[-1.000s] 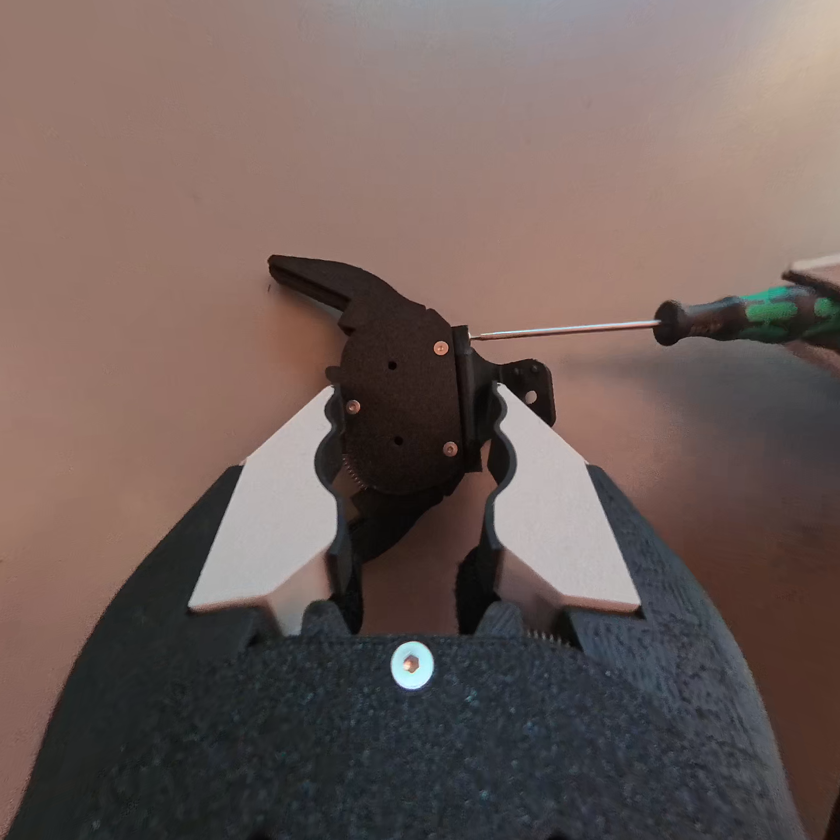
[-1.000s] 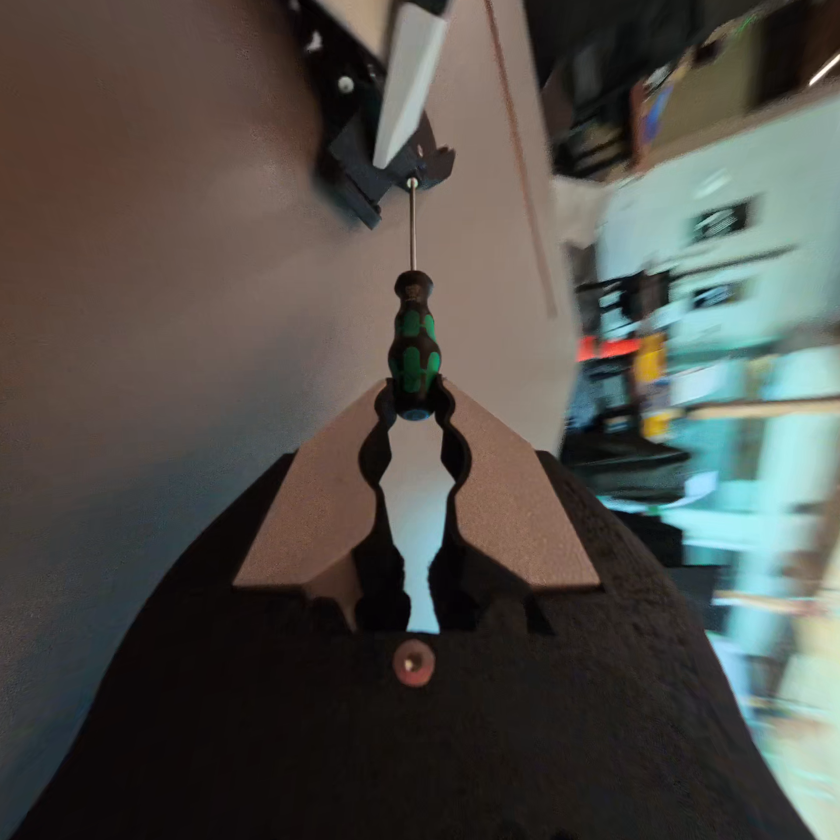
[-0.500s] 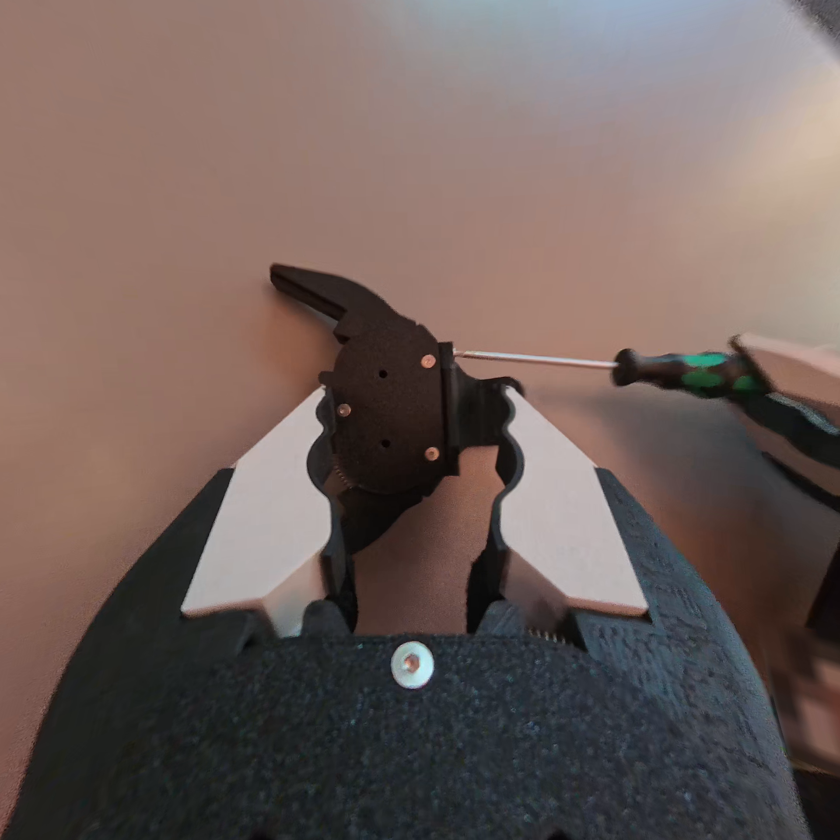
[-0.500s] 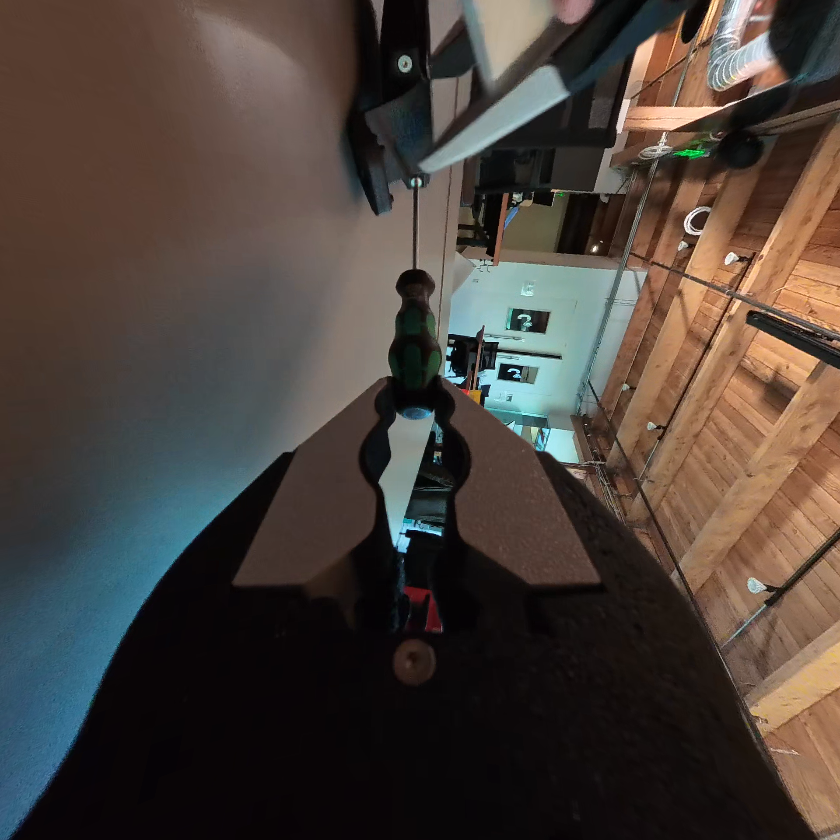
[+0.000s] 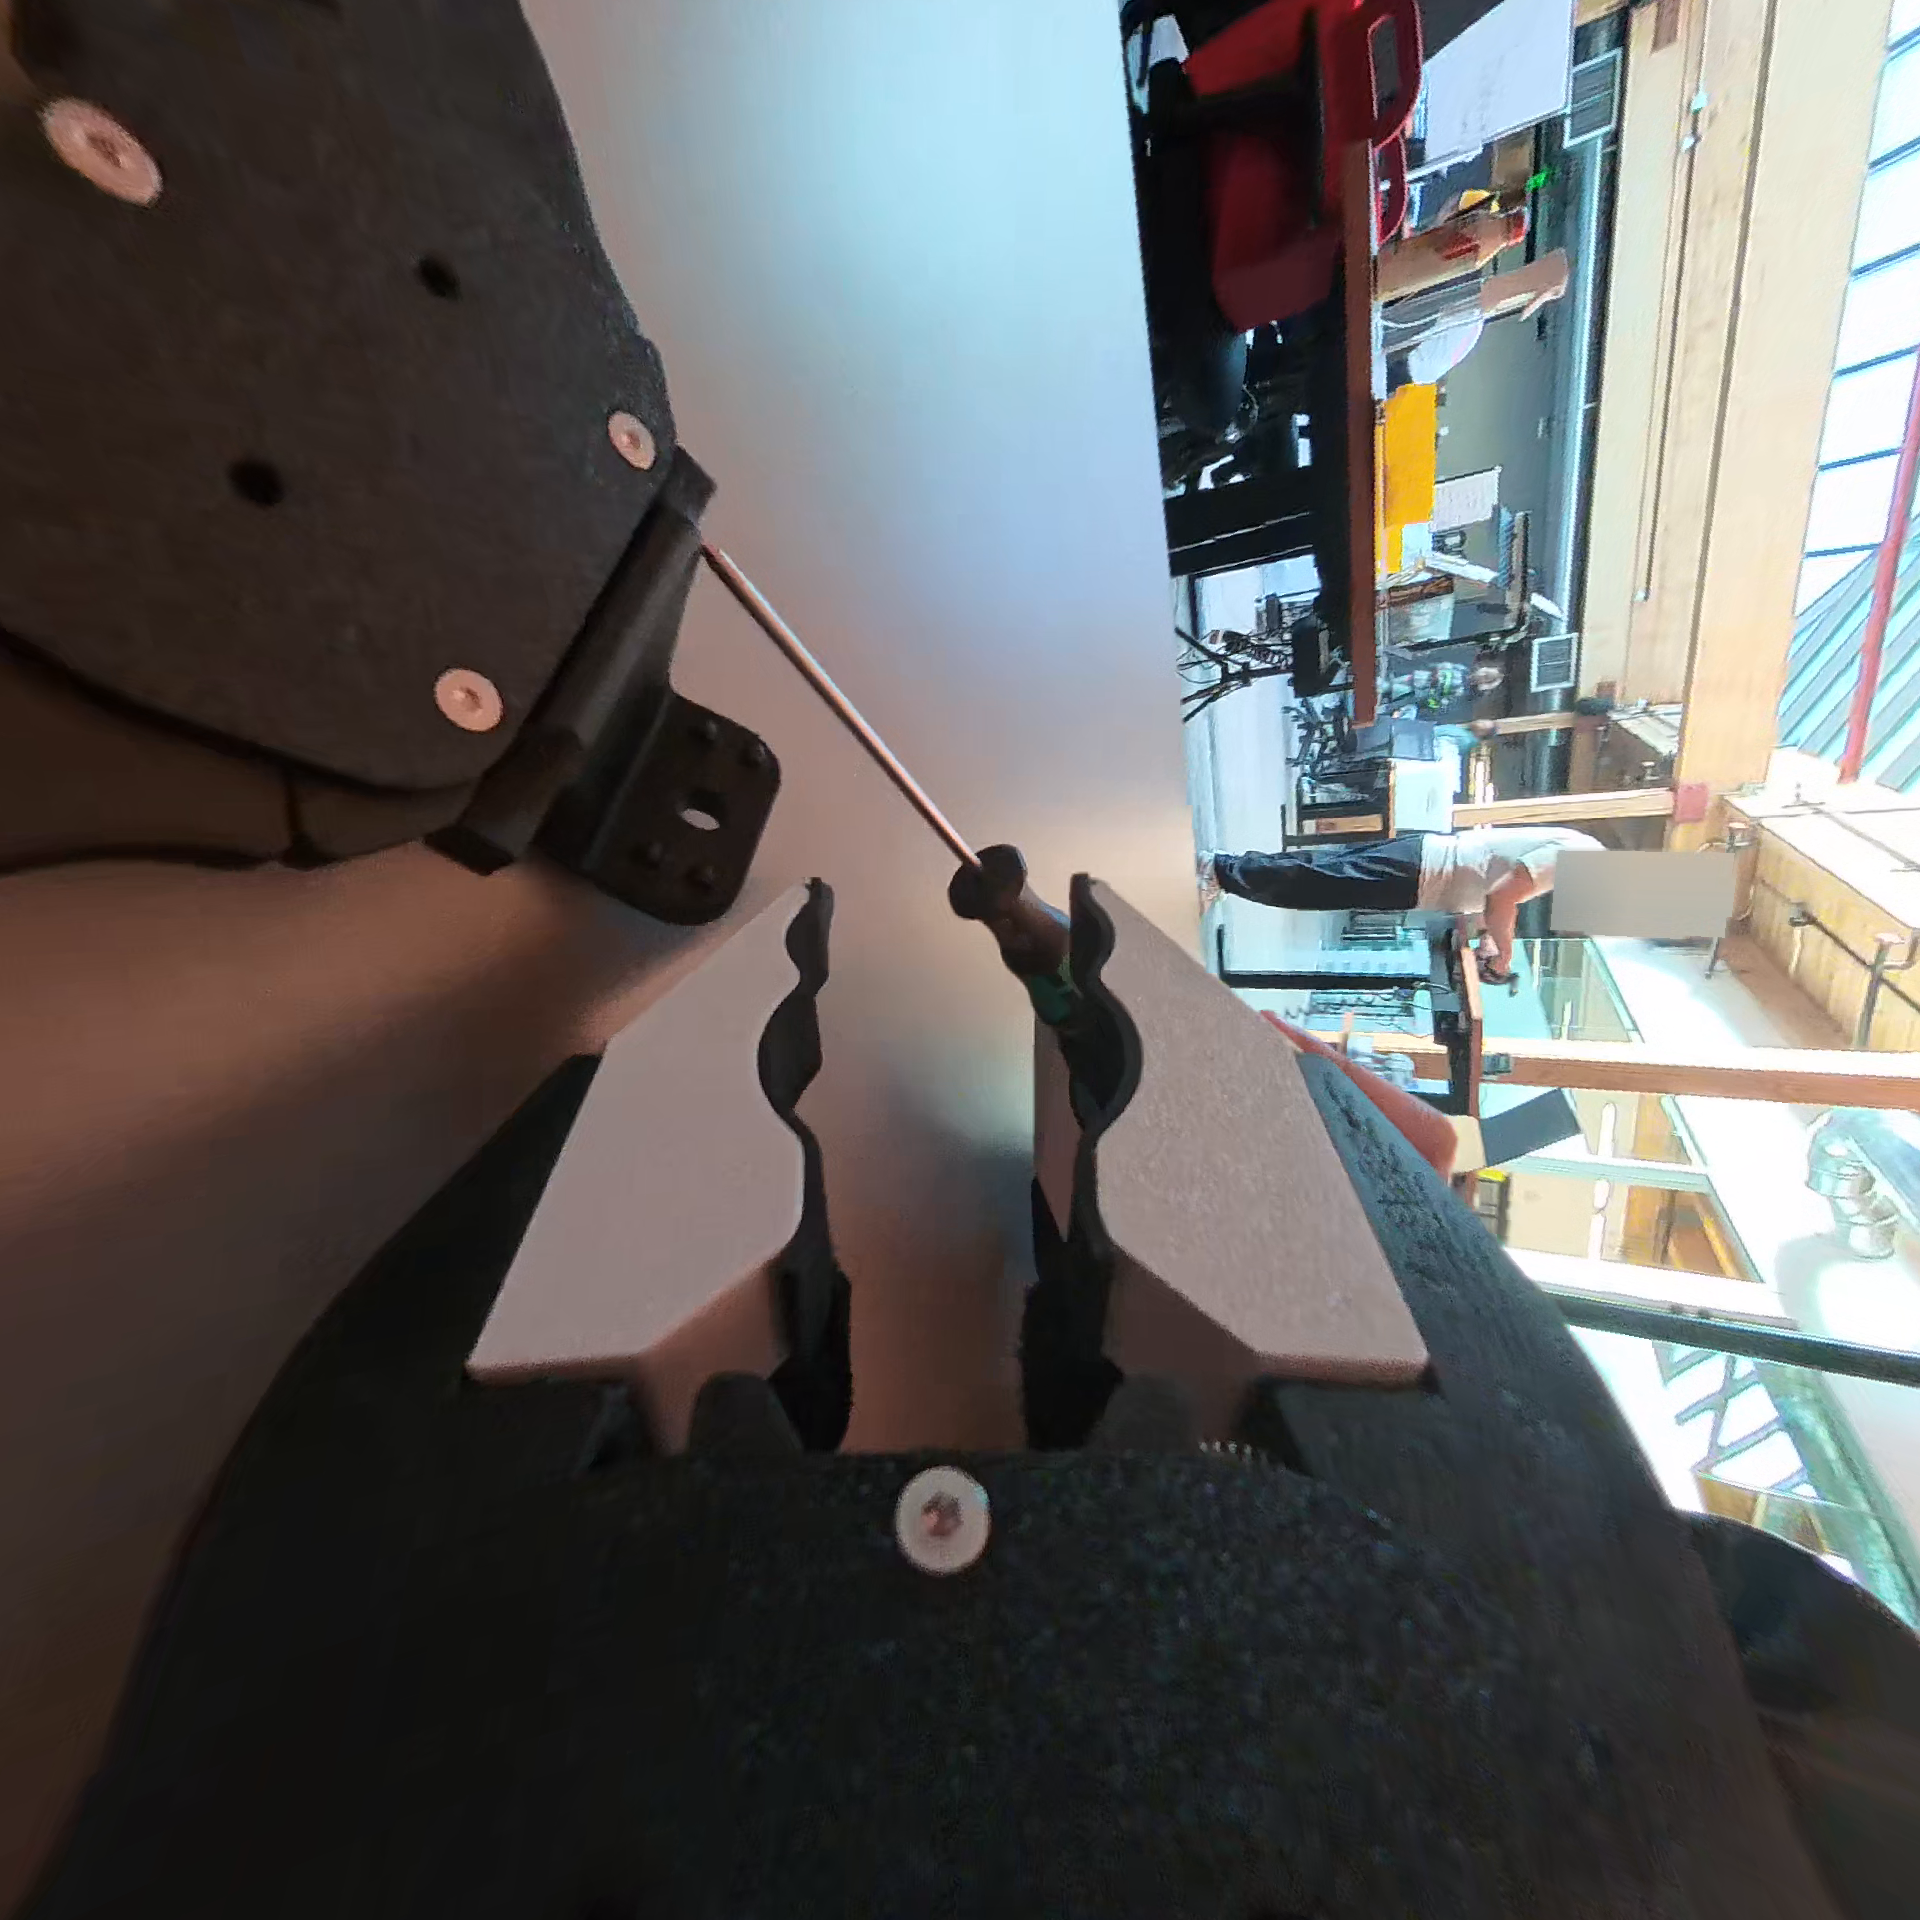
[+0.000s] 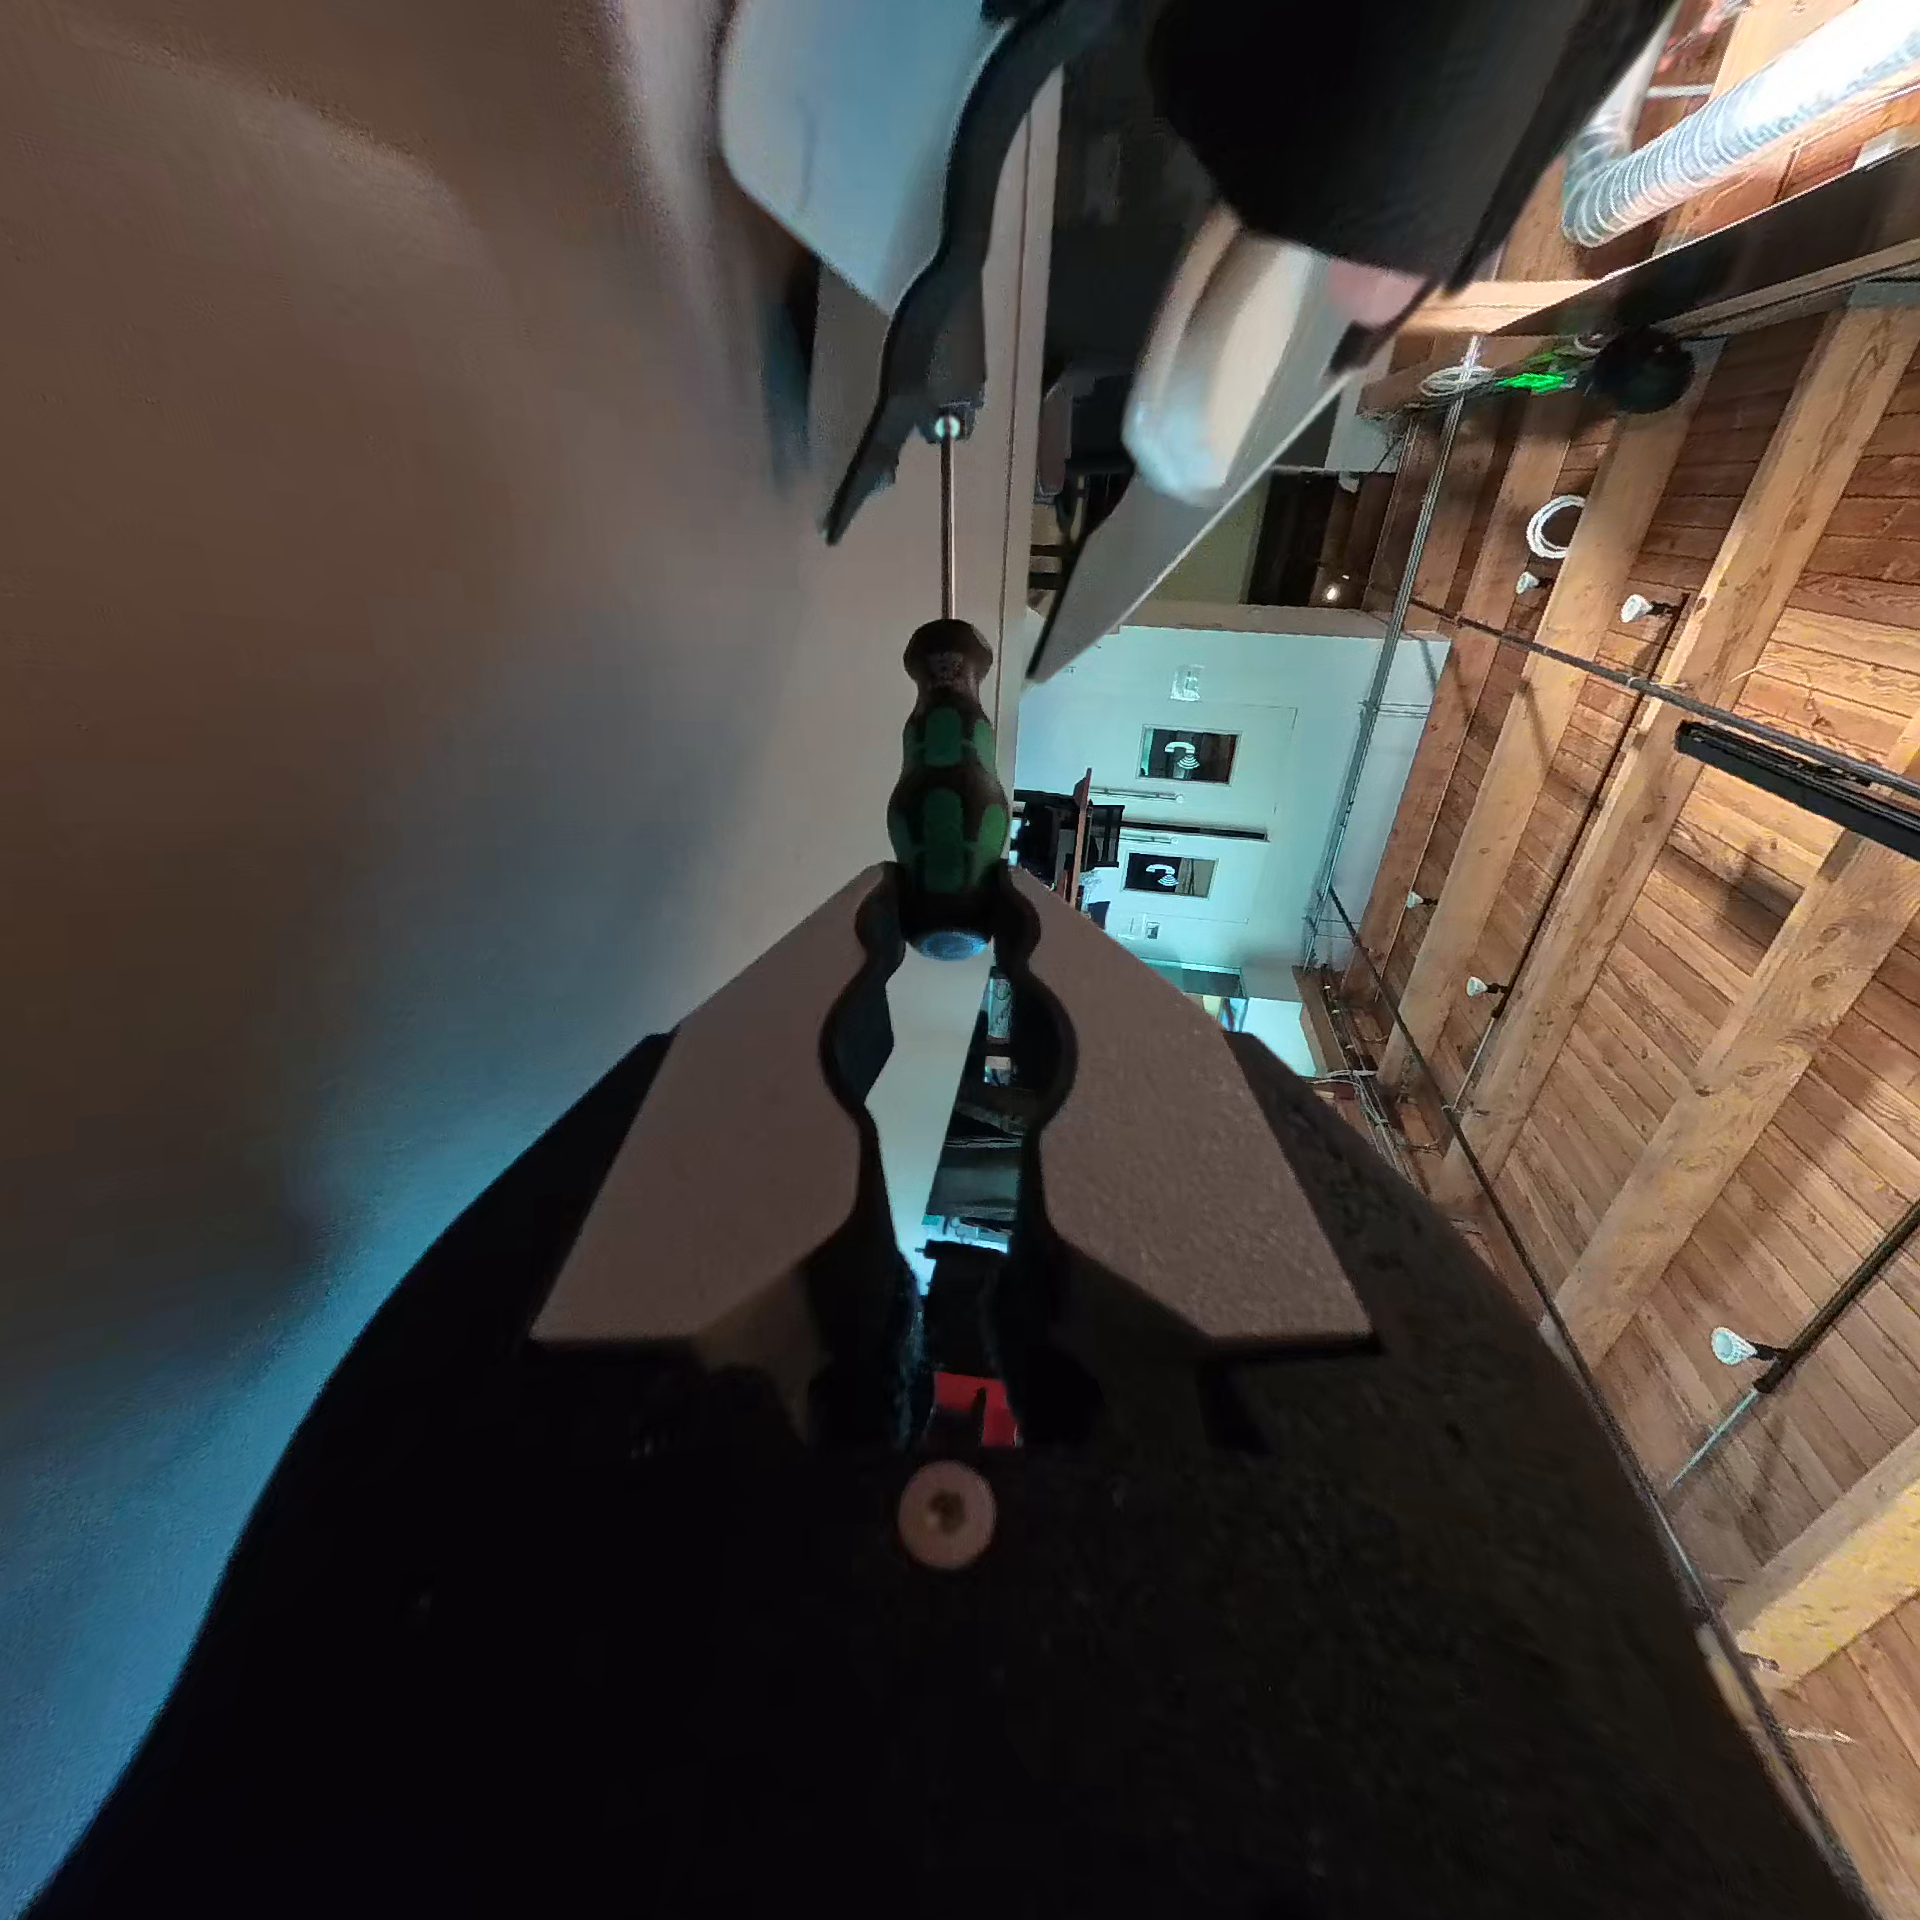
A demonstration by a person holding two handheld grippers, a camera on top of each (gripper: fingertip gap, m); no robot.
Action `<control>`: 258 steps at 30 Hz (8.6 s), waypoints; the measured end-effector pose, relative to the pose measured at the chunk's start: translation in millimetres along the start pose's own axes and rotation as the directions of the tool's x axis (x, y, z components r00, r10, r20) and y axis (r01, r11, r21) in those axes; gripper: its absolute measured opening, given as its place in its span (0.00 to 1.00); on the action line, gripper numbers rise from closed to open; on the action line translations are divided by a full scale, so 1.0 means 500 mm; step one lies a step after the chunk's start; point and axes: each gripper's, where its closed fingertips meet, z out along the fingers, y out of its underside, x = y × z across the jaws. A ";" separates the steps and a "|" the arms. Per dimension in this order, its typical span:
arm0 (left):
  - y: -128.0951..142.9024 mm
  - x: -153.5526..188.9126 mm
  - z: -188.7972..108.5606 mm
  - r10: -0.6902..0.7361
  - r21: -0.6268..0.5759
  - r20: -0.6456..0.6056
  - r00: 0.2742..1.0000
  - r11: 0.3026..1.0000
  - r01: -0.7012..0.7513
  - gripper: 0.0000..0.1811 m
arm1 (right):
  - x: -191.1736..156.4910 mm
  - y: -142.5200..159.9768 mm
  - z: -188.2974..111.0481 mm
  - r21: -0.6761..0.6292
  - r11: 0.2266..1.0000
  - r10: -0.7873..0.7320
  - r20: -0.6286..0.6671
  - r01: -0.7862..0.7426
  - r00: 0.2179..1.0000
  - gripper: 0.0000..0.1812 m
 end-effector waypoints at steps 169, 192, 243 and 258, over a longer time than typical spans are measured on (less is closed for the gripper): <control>-0.067 -0.095 -0.061 0.813 -0.320 0.256 0.523 0.581 -0.748 0.35 | 0.004 0.040 -0.021 -0.354 0.414 0.790 0.597 -0.838 0.138 0.11; -0.075 -0.098 -0.064 0.816 -0.295 0.273 0.510 0.576 -0.763 0.35 | -0.047 0.065 -0.031 -0.443 0.234 0.873 0.487 -0.865 -0.014 0.38; -0.078 -0.100 -0.067 0.812 -0.287 0.276 0.514 0.580 -0.763 0.35 | -0.043 0.038 -0.034 -0.180 0.583 0.720 0.565 -0.792 0.402 0.35; -0.078 -0.100 -0.067 0.812 -0.286 0.276 0.514 0.580 -0.763 0.35 | -0.079 0.010 -0.049 -0.734 0.012 0.644 0.525 -0.679 -0.556 0.10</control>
